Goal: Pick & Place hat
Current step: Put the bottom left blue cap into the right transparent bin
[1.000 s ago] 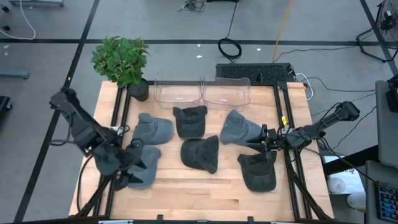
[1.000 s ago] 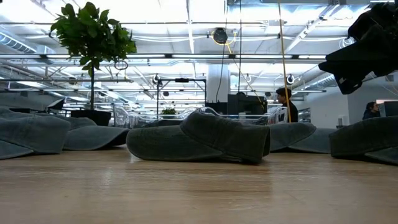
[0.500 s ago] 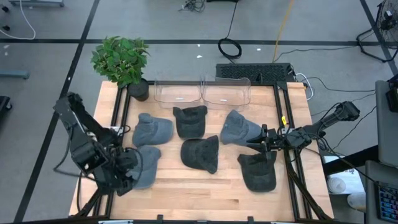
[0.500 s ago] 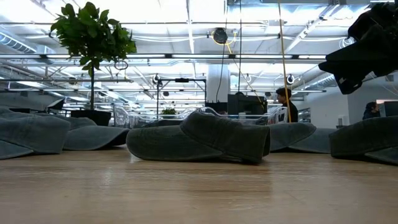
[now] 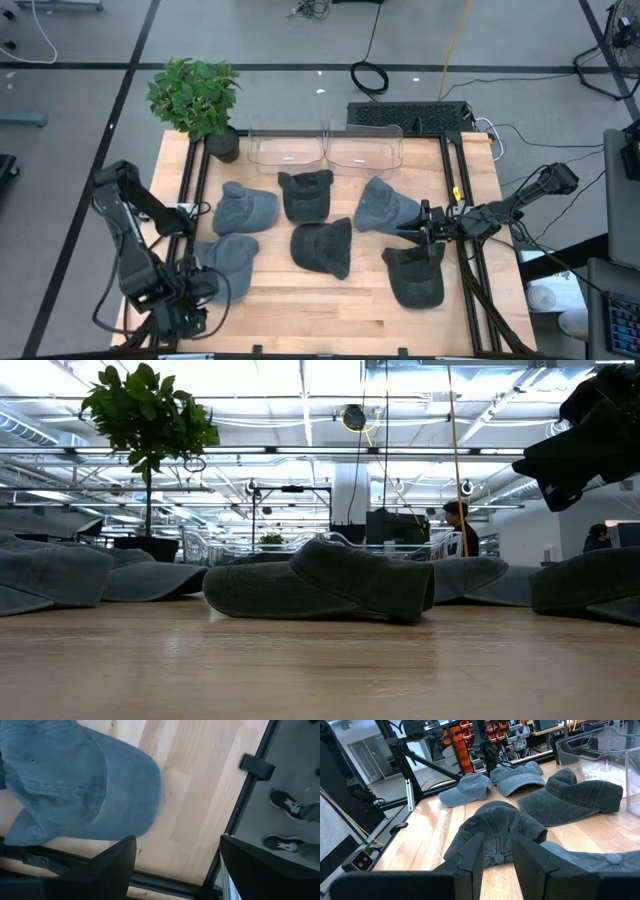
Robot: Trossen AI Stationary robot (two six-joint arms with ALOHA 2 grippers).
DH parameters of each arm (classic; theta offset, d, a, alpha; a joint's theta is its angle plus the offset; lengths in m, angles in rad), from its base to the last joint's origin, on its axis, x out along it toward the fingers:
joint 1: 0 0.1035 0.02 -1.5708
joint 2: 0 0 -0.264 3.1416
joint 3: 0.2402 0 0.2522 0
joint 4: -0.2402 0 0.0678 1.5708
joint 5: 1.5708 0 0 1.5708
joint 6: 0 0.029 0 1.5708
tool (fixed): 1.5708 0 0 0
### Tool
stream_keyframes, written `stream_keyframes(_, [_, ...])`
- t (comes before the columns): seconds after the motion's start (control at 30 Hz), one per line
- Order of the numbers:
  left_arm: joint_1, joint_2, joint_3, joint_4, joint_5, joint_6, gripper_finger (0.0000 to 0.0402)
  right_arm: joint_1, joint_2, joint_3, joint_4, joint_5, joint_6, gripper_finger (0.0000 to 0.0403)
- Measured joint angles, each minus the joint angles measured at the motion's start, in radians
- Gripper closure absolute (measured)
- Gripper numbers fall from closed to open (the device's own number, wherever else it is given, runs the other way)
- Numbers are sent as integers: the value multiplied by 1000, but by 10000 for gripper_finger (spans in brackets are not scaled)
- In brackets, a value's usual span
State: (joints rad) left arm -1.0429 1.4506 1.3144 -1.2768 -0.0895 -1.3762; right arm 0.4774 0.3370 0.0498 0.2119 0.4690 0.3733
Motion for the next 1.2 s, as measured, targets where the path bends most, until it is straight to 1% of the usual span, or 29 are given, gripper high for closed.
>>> stream_keyframes(0.17, [-23, 38, 0, -12, 20, -81, 103, 0, 0, 0, 0, 0, 0, 314])
stream_keyframes(0.37, [-52, 101, 0, -49, 38, -104, 103, 0, 0, 0, 0, 0, 0, 314])
stream_keyframes(0.73, [-60, 211, 0, -53, 37, -35, 103, 0, 0, 0, 0, 0, 0, 314])
stream_keyframes(0.93, [-60, 297, -1, -32, -18, 0, 103, 0, 0, 0, 0, 0, 0, 314])
stream_keyframes(1.07, [-73, 340, -1, 4, -33, 58, 103, 0, 0, 0, 0, 0, 0, 314])
stream_keyframes(1.2, [-107, 395, -1, -7, -71, 38, 103, 0, 0, 0, 0, 0, 0, 314])
